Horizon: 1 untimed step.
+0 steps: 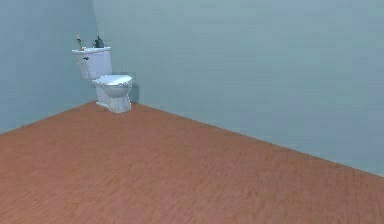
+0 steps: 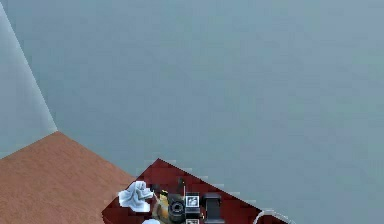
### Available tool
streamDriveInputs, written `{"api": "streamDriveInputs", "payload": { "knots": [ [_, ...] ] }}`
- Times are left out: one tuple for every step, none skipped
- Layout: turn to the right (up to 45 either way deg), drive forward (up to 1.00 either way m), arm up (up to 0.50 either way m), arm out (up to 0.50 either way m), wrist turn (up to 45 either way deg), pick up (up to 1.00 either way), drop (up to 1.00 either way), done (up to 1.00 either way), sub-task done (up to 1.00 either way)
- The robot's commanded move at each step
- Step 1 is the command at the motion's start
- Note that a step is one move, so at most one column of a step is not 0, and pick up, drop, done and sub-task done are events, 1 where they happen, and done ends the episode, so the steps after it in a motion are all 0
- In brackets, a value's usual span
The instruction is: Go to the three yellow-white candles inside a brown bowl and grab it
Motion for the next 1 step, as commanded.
{"api": "streamDriveInputs", "payload": {
  "knots": [
    [0.0, 0.00, -0.30, 0.00, 0.0, 0.00, 0.00, 0.00, 0.00]
  ]
}}
